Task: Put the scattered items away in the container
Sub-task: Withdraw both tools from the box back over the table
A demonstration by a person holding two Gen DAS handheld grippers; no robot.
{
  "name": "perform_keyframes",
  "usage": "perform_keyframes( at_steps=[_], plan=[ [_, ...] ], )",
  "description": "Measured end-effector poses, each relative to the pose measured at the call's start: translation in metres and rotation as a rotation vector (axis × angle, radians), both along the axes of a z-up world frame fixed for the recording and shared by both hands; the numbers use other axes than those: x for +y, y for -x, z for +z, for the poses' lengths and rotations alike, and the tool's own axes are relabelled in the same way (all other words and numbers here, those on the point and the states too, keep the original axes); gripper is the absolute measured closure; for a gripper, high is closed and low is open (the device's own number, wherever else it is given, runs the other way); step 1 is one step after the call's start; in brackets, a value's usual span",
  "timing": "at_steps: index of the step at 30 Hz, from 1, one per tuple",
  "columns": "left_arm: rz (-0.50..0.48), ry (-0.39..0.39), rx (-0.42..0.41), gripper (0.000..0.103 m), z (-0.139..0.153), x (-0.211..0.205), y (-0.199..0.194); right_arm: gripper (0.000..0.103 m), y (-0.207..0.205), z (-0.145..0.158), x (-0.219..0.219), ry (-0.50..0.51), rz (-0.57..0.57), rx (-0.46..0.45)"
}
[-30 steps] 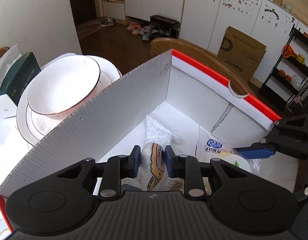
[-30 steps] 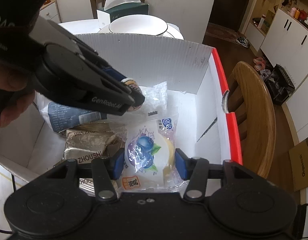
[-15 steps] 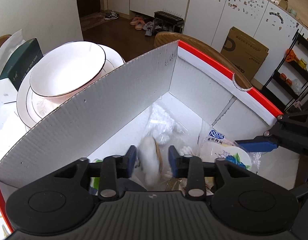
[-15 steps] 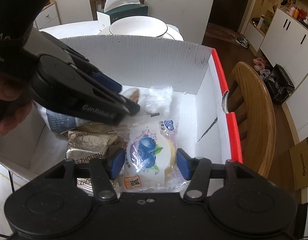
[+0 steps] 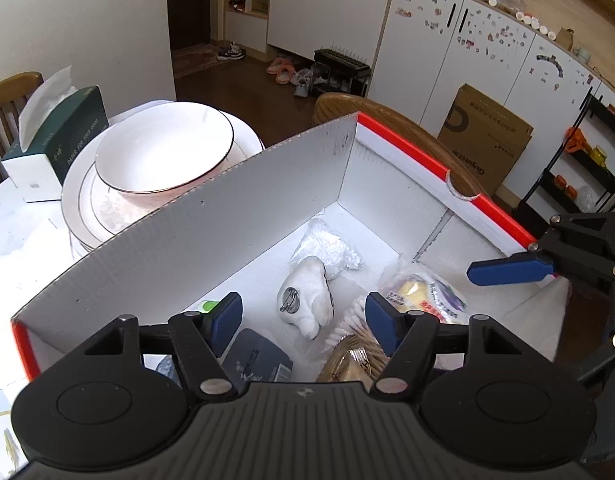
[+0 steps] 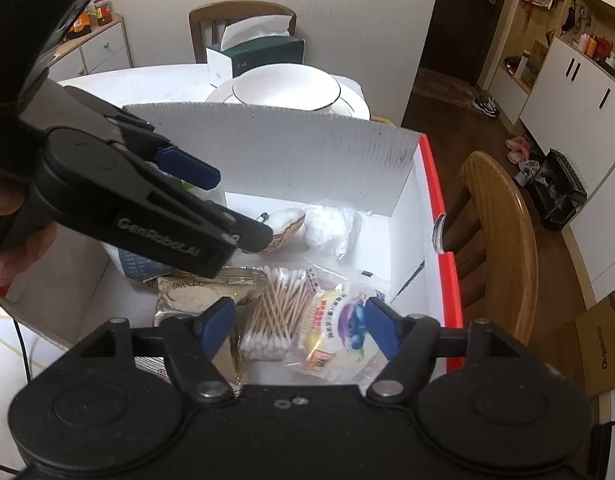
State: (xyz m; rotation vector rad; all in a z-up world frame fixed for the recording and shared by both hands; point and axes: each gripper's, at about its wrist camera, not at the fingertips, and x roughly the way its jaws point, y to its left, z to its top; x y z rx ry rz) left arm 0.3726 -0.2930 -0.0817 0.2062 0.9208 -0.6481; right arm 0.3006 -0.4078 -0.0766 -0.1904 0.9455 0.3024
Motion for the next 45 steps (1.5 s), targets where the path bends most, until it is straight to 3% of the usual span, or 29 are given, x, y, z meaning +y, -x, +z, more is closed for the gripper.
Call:
perform_keyframes(
  at_steps=[24, 33, 45],
  plan=[
    [-0.026, 0.098, -0.081, 0.036, 0.046, 0.057, 0.062, 0.024, 0.034, 0.044, 0.017, -0.044, -0.029, -0.074],
    [-0.009, 0.153, -0.118, 0.024, 0.066, 0.092, 0.089, 0.019, 0.049, 0.057, 0.033, -0.063, -0.046, -0.092],
    [0.006, 0.229, -0.127, 0.023, 0.086, 0.145, 0.128, 0.014, 0.071, 0.07, 0.066, -0.083, -0.053, -0.128]
  ],
)
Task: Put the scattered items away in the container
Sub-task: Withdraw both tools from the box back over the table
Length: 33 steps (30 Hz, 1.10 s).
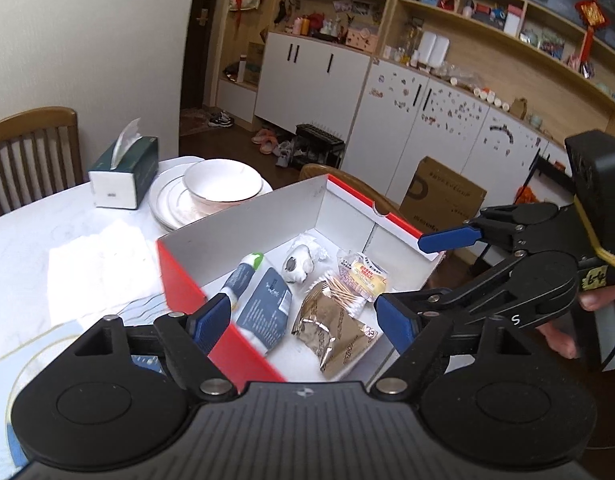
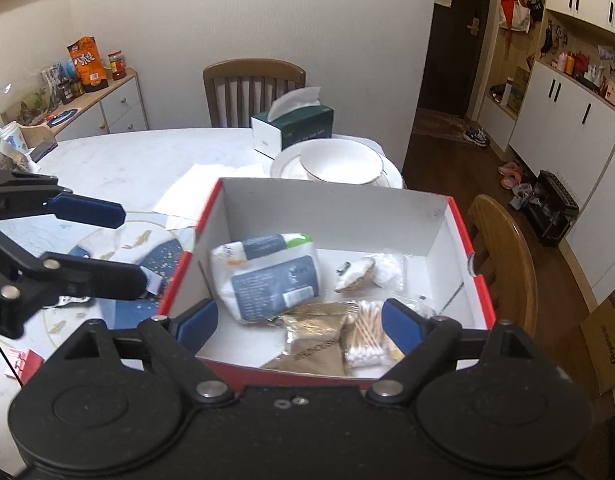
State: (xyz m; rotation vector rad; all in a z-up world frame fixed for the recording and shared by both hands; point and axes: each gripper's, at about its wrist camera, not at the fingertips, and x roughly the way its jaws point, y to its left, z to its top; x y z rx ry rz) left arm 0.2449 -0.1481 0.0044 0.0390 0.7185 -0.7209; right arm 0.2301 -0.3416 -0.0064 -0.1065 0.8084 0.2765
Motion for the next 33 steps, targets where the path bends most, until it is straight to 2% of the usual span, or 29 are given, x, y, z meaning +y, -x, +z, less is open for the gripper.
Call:
perform_keyframes(
  at_steps=[3, 10, 12, 14, 19, 27, 33],
  plan=[
    [0.014, 0.01, 0.01, 0.018, 0.004, 0.018, 0.008, 0.014, 0.007, 0.003, 0.012, -0.006, 0.01, -0.007],
    [0.06, 0.03, 0.035, 0.017, 0.004, 0.067, 0.025, 0.013, 0.023, 0.006, 0.047, -0.006, 0.045, -0.023],
    [0.07, 0.034, 0.036, 0.013, 0.004, 0.082, 0.03, 0.013, 0.027, 0.006, 0.058, -0.008, 0.052, -0.025],
    [0.086, 0.032, 0.033, 0.002, 0.002, 0.096, 0.035, 0.013, 0.033, 0.005, 0.067, -0.011, 0.06, -0.024],
    [0.115, 0.033, 0.036, 0.001, -0.007, 0.132, 0.047, 0.013, 0.045, -0.002, 0.094, -0.012, 0.083, -0.012],
    [0.184, -0.008, 0.017, 0.001, -0.022, 0.178, 0.056, 0.013, 0.071, -0.015, 0.141, -0.005, 0.137, 0.012],
    [0.168, -0.03, 0.01, 0.001, -0.037, 0.202, 0.072, 0.013, 0.086, -0.028, 0.172, -0.012, 0.169, 0.04]
  ],
)
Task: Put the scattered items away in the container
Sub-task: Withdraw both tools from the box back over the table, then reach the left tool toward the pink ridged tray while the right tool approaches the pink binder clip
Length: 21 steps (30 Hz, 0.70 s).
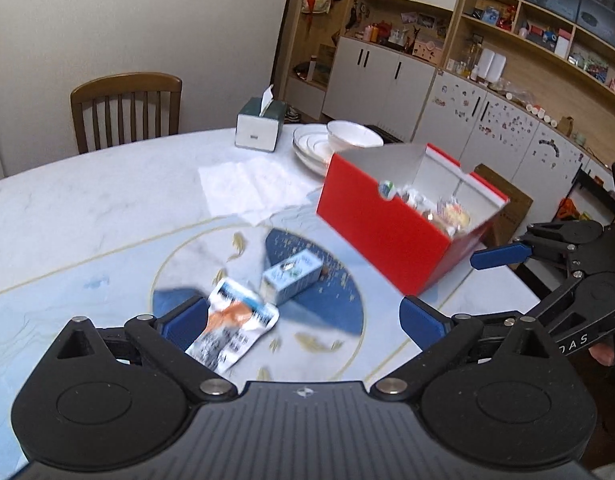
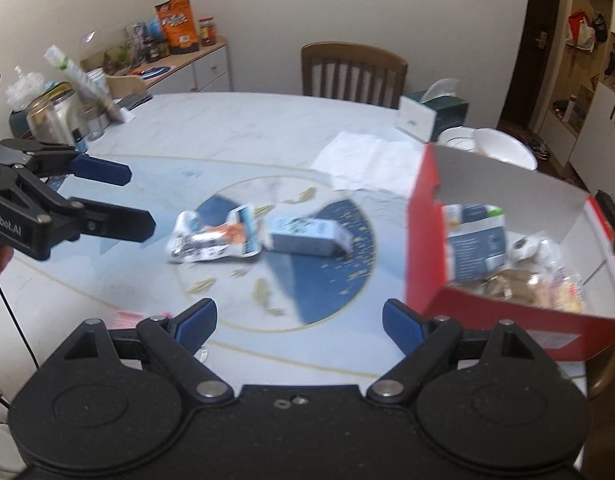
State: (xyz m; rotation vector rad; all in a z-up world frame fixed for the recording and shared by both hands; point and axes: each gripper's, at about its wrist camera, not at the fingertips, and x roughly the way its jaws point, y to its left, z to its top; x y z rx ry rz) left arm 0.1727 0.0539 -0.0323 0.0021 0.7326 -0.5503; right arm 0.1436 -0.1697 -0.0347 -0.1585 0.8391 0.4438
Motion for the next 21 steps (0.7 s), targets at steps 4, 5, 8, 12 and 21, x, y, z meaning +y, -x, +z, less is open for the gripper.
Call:
perform_keyframes(
  at_steps=[4, 5, 8, 12, 21],
  plan=[
    [-0.015, -0.018, 0.007, 0.001, -0.015, 0.015, 0.012, 0.013, 0.008, -0.009, 0.017, 0.0, 0.018, 0.014],
    [-0.019, -0.027, 0.007, 0.001, -0.02, 0.018, 0.016, 0.013, 0.01, -0.011, 0.021, 0.002, 0.019, 0.017],
    [-0.052, -0.072, -0.018, 0.001, -0.033, 0.024, 0.029, 0.013, 0.014, -0.018, 0.032, 0.006, 0.024, 0.029],
    [-0.153, -0.118, -0.023, 0.001, -0.053, 0.029, 0.045, 0.013, 0.02, -0.024, 0.044, 0.011, 0.036, 0.044],
    [-0.293, -0.136, 0.006, 0.001, -0.09, 0.039, 0.053, 0.014, 0.028, -0.042, 0.072, 0.034, 0.081, 0.095]
  ],
)
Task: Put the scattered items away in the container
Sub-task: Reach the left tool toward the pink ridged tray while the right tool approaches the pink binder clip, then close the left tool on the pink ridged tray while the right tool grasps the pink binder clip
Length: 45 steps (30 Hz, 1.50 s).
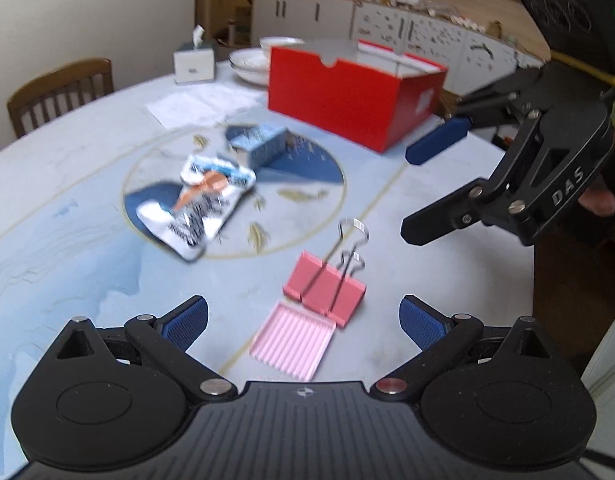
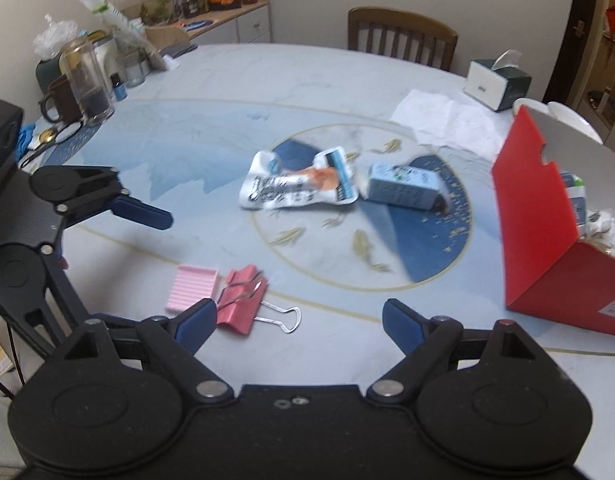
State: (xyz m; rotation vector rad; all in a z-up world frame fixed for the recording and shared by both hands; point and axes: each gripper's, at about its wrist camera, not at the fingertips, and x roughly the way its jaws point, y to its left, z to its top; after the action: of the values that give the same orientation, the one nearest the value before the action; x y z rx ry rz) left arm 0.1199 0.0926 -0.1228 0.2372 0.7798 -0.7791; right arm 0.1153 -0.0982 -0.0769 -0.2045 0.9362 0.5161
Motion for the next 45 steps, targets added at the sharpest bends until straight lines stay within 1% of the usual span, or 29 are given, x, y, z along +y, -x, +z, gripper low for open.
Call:
perform_keyframes(
  at_steps=[6, 9, 14, 16, 18, 20, 21, 23, 27, 29, 30, 33, 41, 43, 45],
  plan=[
    [-0.032, -0.017, 0.013, 0.002, -0.014, 0.001, -0.002, 0.015, -0.001, -0.011, 0.012, 0.005, 0.009, 0.029],
    [-0.039, -0.031, 0.004, 0.003, -0.018, -0.002, -0.003, 0.016, -0.001, -0.017, 0.018, 0.027, 0.032, 0.034],
    [-0.05, -0.053, 0.0, 0.021, -0.022, -0.005, -0.002, 0.019, -0.002, -0.027, 0.024, 0.036, 0.047, 0.063],
    [-0.052, -0.064, -0.005, 0.023, -0.024, -0.006, -0.001, 0.022, -0.002, -0.03, 0.029, 0.045, 0.054, 0.06],
    [-0.046, -0.067, -0.007, 0.025, -0.026, -0.005, 0.0, 0.023, -0.005, -0.033, 0.032, 0.045, 0.047, 0.062],
    [-0.036, -0.071, -0.019, 0.032, -0.025, -0.005, 0.001, 0.026, -0.009, -0.035, 0.033, 0.036, 0.032, 0.073],
    [-0.03, -0.07, -0.019, 0.033, -0.025, -0.004, 0.0, 0.028, -0.011, -0.037, 0.034, 0.033, 0.025, 0.078],
    [-0.021, -0.066, -0.018, 0.038, -0.025, -0.004, -0.001, 0.029, -0.014, -0.038, 0.034, 0.031, 0.013, 0.081],
    [-0.006, -0.091, -0.039, 0.048, -0.024, -0.006, 0.0, 0.036, -0.018, -0.041, 0.038, 0.026, 0.013, 0.096],
    [0.002, -0.094, -0.04, 0.055, -0.023, -0.005, 0.0, 0.037, -0.02, -0.042, 0.04, 0.024, 0.012, 0.1],
    [0.007, -0.095, -0.039, 0.056, -0.023, -0.005, 0.0, 0.038, -0.021, -0.042, 0.041, 0.023, 0.013, 0.101],
    [0.027, -0.1, -0.043, 0.057, -0.023, -0.005, 0.002, 0.047, -0.023, -0.044, 0.046, 0.031, 0.015, 0.105],
    [0.073, -0.101, -0.043, 0.057, -0.023, -0.002, 0.004, 0.051, -0.024, -0.047, 0.055, 0.035, 0.026, 0.113],
    [0.078, -0.099, -0.042, 0.057, -0.023, -0.002, 0.004, 0.058, -0.022, -0.047, 0.058, 0.045, 0.038, 0.102],
    [0.082, -0.098, -0.043, 0.057, -0.023, -0.002, 0.004, 0.062, -0.022, -0.046, 0.059, 0.041, 0.044, 0.103]
  ],
)
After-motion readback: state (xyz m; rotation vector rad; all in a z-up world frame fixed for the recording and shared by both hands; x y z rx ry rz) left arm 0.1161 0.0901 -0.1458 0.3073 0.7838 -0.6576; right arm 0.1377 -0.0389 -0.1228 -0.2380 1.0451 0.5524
